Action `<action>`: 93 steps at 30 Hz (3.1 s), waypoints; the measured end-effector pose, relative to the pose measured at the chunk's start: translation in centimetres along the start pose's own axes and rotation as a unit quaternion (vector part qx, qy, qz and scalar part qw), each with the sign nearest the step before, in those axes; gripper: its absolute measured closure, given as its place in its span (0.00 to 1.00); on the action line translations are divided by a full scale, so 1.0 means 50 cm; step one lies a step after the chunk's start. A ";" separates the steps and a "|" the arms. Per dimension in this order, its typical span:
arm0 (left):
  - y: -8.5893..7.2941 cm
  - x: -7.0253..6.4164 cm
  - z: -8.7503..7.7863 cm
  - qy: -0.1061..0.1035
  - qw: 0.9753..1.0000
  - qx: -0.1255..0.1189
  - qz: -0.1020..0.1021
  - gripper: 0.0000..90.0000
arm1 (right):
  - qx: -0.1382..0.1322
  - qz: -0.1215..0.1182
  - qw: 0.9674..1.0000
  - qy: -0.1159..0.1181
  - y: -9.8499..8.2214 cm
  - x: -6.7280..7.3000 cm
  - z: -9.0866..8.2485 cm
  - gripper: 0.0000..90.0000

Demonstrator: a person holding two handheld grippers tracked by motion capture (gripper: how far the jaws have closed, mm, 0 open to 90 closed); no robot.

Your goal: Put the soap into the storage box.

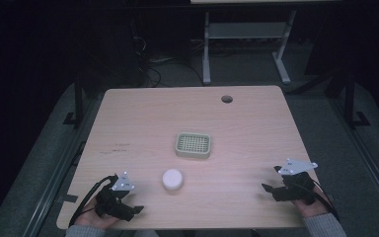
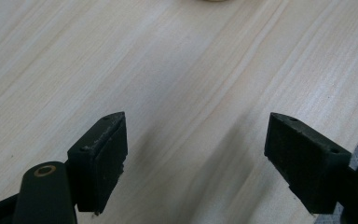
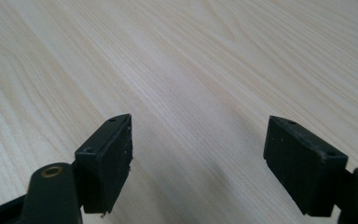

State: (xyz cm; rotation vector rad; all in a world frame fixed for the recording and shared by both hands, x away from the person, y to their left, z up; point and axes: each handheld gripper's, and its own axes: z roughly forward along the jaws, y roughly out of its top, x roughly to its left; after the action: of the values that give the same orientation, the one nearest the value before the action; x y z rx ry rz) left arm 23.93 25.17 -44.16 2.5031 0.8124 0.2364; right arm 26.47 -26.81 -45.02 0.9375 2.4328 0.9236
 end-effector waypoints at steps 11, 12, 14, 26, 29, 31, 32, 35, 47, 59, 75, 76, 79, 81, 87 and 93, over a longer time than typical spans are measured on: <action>0.040 -0.006 -0.006 0.002 1.000 0.013 0.024 0.21 | -0.001 0.002 1.000 0.001 -0.001 0.001 -0.002 0.26; 0.045 -0.006 -0.005 0.002 1.000 0.014 0.026 0.21 | -0.002 0.003 1.000 0.000 -0.001 0.001 -0.002 0.26; 0.053 -0.005 -0.004 -0.001 0.999 0.017 0.029 0.21 | -0.002 0.005 1.000 0.001 -0.001 0.001 -0.003 0.26; 0.088 -0.007 0.019 -0.013 0.998 0.037 0.046 0.19 | -0.002 0.003 1.000 0.002 -0.002 0.000 -0.003 0.26; 0.099 -0.009 0.022 -0.014 0.998 0.040 0.052 0.19 | -0.003 0.005 1.000 0.003 -0.002 0.000 -0.003 0.26; 0.106 -0.011 0.023 -0.014 0.998 0.041 0.055 0.19 | -0.003 0.002 1.000 0.002 -0.001 0.000 -0.002 0.26; 0.110 -0.011 0.023 -0.014 0.997 0.042 0.056 0.19 | -0.003 0.001 1.000 0.002 -0.001 0.000 -0.002 0.26; 0.117 -0.010 0.026 -0.016 0.997 0.043 0.057 0.19 | -0.003 0.002 1.000 0.003 -0.001 0.000 -0.002 0.26; 0.150 -0.012 0.036 -0.022 0.996 0.048 0.067 0.19 | -0.004 0.007 1.000 0.007 0.000 0.001 -0.002 0.26; 0.179 -0.018 0.051 -0.027 0.996 0.050 0.072 0.19 | -0.005 0.009 1.000 0.008 0.001 0.002 -0.003 0.26; 0.206 -0.015 0.063 -0.035 0.995 0.060 0.075 0.19 | -0.006 0.006 1.000 0.008 0.002 0.002 -0.002 0.26; 0.209 -0.015 0.064 -0.036 0.995 0.061 0.076 0.19 | -0.006 0.007 1.000 0.008 0.002 0.003 -0.002 0.26; 0.218 -0.014 0.070 -0.039 0.994 0.068 0.081 0.19 | -0.006 0.007 1.000 0.009 0.002 0.002 -0.002 0.26; 0.220 -0.015 0.071 -0.039 0.994 0.070 0.080 0.19 | -0.006 0.006 1.000 0.009 0.002 0.002 -0.002 0.26; 0.235 -0.014 0.079 -0.041 0.992 0.081 0.086 0.19 | -0.007 0.005 1.000 0.009 0.002 0.002 -0.002 0.26; 0.243 -0.008 0.090 -0.044 0.991 0.089 0.085 0.19 | -0.007 0.004 1.000 0.009 0.002 0.002 -0.003 0.26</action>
State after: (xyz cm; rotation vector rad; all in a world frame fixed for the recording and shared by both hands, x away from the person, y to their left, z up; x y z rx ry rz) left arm 31.09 14.63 -41.91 2.7322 0.6083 0.1137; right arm 26.39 -26.73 -44.86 0.9396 2.4363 0.9554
